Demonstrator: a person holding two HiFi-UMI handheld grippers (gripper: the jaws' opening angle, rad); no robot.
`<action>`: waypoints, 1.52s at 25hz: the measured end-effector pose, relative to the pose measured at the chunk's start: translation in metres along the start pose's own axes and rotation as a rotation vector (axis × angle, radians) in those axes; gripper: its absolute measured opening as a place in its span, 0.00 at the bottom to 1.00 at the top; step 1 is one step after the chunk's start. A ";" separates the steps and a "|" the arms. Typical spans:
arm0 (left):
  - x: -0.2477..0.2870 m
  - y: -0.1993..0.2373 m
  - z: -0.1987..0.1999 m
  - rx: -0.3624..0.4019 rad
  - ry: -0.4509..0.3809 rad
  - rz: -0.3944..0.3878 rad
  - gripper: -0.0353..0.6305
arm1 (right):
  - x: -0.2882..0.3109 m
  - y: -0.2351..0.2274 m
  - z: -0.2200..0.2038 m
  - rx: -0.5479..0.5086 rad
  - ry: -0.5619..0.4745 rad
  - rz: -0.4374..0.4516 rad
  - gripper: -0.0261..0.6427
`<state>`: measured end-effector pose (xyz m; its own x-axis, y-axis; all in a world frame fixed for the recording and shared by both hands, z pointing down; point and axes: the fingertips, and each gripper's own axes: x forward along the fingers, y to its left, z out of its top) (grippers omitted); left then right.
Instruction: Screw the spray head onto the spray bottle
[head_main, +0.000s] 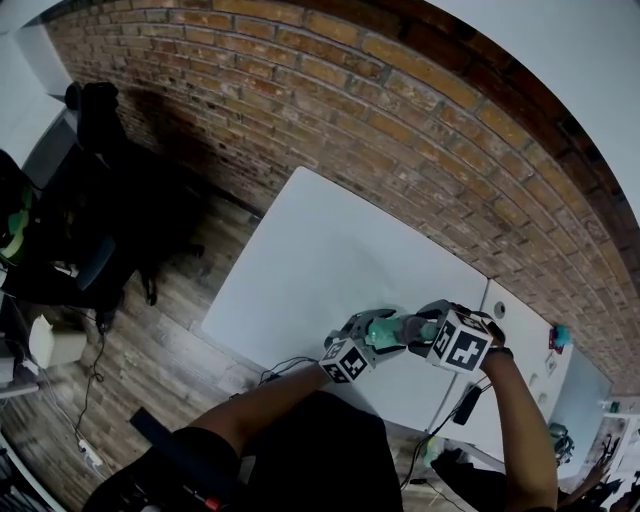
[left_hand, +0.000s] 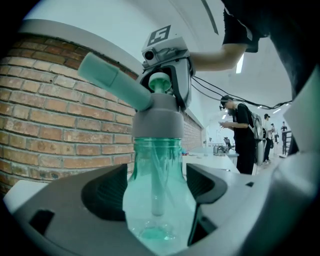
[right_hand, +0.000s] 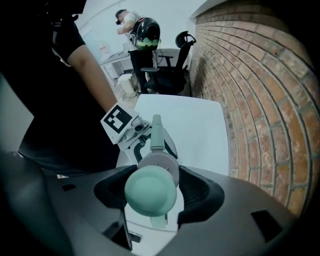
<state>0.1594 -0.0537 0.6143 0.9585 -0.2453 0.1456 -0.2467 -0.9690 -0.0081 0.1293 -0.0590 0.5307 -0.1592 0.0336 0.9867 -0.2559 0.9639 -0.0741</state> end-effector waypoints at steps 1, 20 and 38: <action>0.000 0.001 0.000 0.000 0.000 0.000 0.58 | 0.000 -0.001 0.000 0.027 -0.020 -0.001 0.43; -0.001 0.000 0.000 -0.008 -0.001 0.003 0.58 | 0.004 -0.006 -0.001 0.391 -0.068 -0.025 0.43; 0.000 -0.001 -0.001 -0.012 0.000 -0.008 0.58 | -0.003 -0.005 0.002 0.275 -0.081 -0.047 0.44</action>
<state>0.1590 -0.0529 0.6150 0.9604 -0.2372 0.1460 -0.2405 -0.9706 0.0050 0.1295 -0.0649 0.5279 -0.2138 -0.0418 0.9760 -0.5123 0.8555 -0.0756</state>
